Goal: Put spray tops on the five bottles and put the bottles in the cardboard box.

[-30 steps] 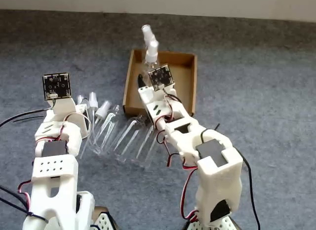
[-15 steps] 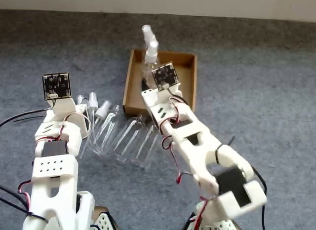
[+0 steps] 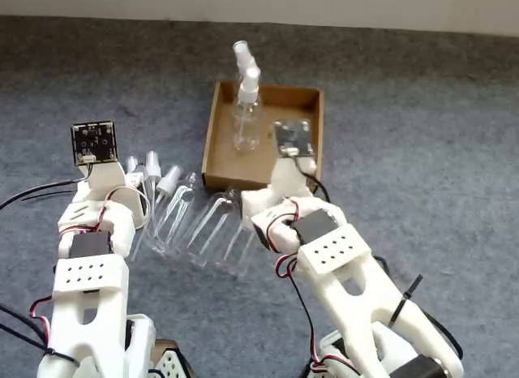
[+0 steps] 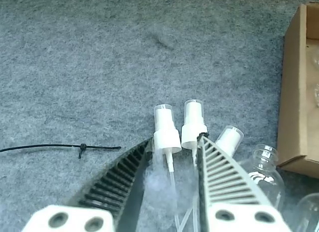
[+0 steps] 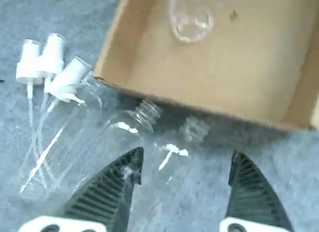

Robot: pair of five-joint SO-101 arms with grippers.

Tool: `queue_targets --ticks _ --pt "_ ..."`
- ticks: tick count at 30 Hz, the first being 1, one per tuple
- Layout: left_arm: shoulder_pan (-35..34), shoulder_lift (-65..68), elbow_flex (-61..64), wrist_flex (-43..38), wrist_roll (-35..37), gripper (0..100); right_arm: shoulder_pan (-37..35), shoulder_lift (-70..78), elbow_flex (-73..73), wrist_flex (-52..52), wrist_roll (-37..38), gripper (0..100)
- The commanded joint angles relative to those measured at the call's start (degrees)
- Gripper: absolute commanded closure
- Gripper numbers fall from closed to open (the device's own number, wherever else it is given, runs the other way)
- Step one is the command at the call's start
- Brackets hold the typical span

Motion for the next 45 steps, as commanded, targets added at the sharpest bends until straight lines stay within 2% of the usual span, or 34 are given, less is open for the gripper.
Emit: queue_targets --ticks 1,6,24,27,31,33,35,38,42,45 --pt "0.7 -0.4 -0.2 -1.1 0.4 85 -2.3 -1.8 -5.1 5.4 -11.4 77.1" --pt "0.3 -0.4 -0.2 -1.1 0.4 85 -6.1 1.2 -5.8 5.3 -12.5 77.1" --pt "0.3 -0.4 -0.2 -1.1 0.4 85 -6.1 22.5 -14.0 5.7 -12.2 77.5" --pt "0.3 -0.4 -0.2 -1.1 0.4 85 -5.4 22.5 -13.6 5.7 -12.0 83.5" --pt "0.3 -0.4 -0.2 -1.1 0.4 85 -2.0 22.5 -11.9 8.9 -12.0 99.2" --pt "0.3 -0.4 -0.2 -1.1 0.4 85 0.7 22.4 -11.4 11.2 -11.4 98.7" --pt "0.3 -0.4 -0.2 -1.1 0.4 85 4.4 22.5 -11.3 14.3 -5.5 99.3" --pt "0.3 -0.4 -0.2 -1.1 0.4 85 12.2 22.5 -11.5 20.5 9.8 99.4" --pt "0.3 -0.4 -0.2 -1.1 0.5 85 27.6 22.5 -11.5 22.9 31.3 99.4" --pt "0.3 -0.4 -0.2 -1.1 0.5 85 40.3 22.5 -11.8 23.0 43.3 99.4"
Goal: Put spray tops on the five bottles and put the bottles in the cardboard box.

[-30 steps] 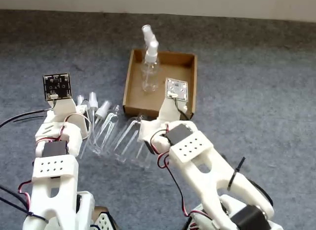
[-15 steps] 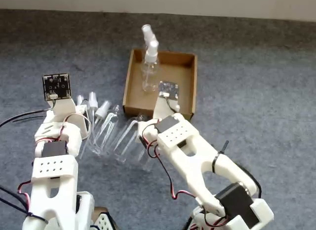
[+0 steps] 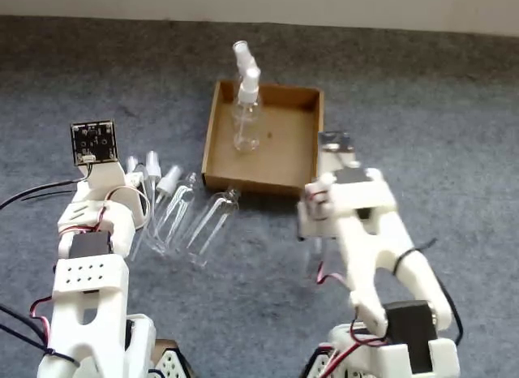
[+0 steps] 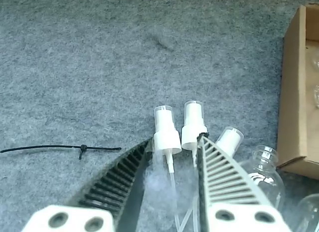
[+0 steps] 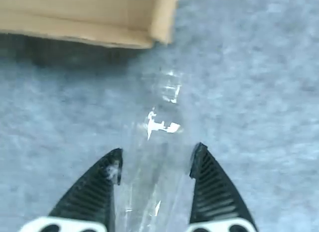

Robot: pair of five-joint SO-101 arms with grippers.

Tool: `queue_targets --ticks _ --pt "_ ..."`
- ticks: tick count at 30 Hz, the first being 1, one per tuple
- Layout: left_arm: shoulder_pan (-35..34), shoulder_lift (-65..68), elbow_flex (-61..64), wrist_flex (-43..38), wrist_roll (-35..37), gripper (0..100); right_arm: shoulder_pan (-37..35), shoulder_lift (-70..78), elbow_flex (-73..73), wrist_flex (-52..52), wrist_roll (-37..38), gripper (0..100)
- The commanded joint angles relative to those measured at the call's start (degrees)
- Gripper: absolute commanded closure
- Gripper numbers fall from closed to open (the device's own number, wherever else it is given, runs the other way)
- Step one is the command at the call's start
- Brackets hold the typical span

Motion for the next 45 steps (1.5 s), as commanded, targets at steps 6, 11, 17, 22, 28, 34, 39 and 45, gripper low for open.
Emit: queue_targets --ticks 6,11,17,22,28,34,39,45 --pt "0.4 -0.4 -0.1 -1.1 0.5 85 31.7 0.7 -1.9 -4.6 33.8 99.4" --pt "0.4 -0.4 -0.1 -1.1 0.5 85 38.7 0.7 -2.2 -7.3 34.2 98.7" --pt "0.6 -0.4 0.6 -1.1 0.5 85 38.6 0.7 -2.1 -7.3 34.2 87.4" --pt "0.7 -0.4 0.6 -1.1 0.5 86 38.6 0.4 -2.2 -5.5 34.0 83.3" --pt "0.7 -0.4 0.6 -1.1 0.4 86 37.1 0.7 -8.5 -0.4 30.6 76.0" --pt "0.7 -0.5 0.6 -1.1 0.4 86 33.8 3.3 -16.7 4.6 26.1 75.9" --pt "0.7 -0.5 0.6 -1.1 0.4 86 34.8 12.6 -24.7 8.2 25.0 75.9" --pt "0.7 -0.5 0.6 -1.1 0.4 86 39.1 18.8 -30.9 8.6 25.2 75.9"
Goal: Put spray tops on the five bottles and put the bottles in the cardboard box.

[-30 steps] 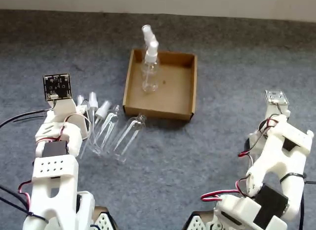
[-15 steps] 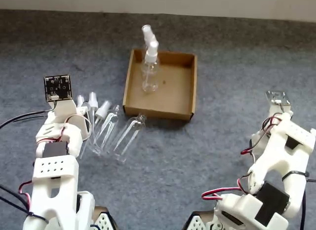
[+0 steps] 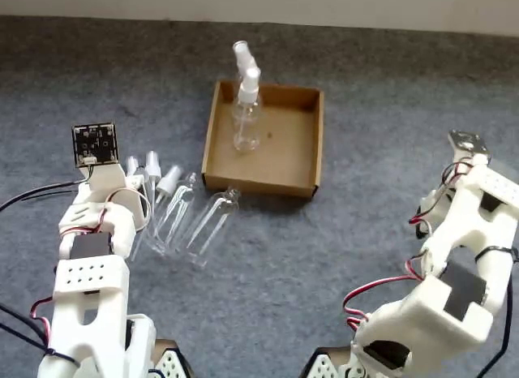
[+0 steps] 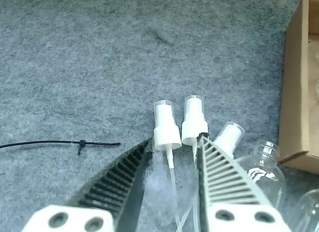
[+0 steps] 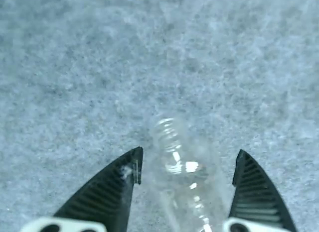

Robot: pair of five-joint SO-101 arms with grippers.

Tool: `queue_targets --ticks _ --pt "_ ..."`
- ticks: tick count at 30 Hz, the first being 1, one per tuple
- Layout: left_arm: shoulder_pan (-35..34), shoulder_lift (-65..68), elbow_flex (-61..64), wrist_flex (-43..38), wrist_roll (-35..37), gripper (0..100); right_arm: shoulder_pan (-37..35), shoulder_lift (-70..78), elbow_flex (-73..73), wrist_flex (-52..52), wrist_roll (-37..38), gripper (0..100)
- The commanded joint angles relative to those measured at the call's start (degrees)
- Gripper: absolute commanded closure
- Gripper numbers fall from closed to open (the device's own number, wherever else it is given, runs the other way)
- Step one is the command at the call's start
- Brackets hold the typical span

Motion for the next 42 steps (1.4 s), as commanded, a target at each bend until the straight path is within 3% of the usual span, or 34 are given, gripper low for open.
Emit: queue_targets --ticks 1,27,42 --pt "0.7 -0.5 -0.4 -1.1 0.4 86 1.7 0.3 -5.0 0.5 -0.2 75.9" --pt "0.7 -0.5 -0.3 -1.1 0.5 86 1.6 0.6 -2.5 9.0 21.9 76.0" --pt "0.7 -0.5 -0.2 -1.1 0.6 86 1.8 0.7 -1.5 6.5 26.5 76.0"
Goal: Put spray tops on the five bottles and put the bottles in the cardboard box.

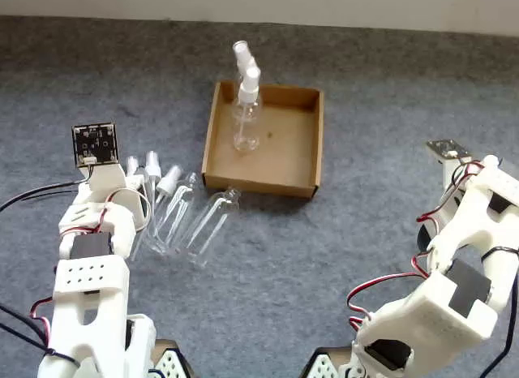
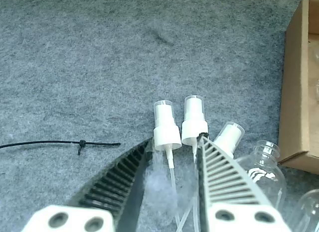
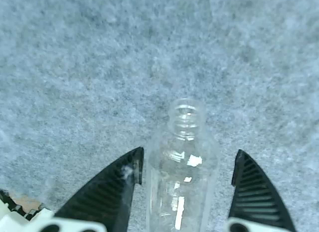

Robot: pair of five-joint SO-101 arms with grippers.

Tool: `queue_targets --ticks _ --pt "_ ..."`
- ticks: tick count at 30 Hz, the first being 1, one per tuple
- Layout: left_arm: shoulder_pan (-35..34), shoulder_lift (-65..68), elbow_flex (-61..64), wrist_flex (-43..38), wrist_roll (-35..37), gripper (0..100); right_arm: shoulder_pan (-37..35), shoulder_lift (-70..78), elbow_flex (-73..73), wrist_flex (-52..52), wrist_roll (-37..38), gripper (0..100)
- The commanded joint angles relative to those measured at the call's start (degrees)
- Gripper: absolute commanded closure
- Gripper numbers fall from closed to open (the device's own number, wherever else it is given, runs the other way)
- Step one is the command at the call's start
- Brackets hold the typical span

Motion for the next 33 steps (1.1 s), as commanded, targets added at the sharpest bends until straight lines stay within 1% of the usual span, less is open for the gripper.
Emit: queue_targets --ticks 1,19,20,24,26,30,33 --pt "0.7 -0.5 -0.2 -1.1 0.6 86 0.7 -0.2 -0.1 -0.7 1.4 76.0" --pt "0.7 -0.5 -0.2 -1.1 0.6 86 0.7 4.4 0.8 -1.0 1.4 76.2" --pt "0.7 -0.5 -0.2 -1.1 0.6 86 0.7 4.4 0.8 -1.0 1.4 77.5" --pt "0.7 -0.5 -0.2 -1.1 0.6 86 0.7 4.3 0.7 -0.8 1.3 88.3" --pt "0.7 -0.5 -0.2 -1.1 0.6 86 0.7 4.2 0.0 -0.6 0.6 92.0" --pt "0.7 -0.5 -0.2 -1.1 0.6 86 0.8 4.2 -6.3 0.1 -6.8 96.2" --pt "0.7 -0.5 -0.2 -1.1 0.5 86 0.2 4.1 -13.0 5.5 -11.2 99.6"
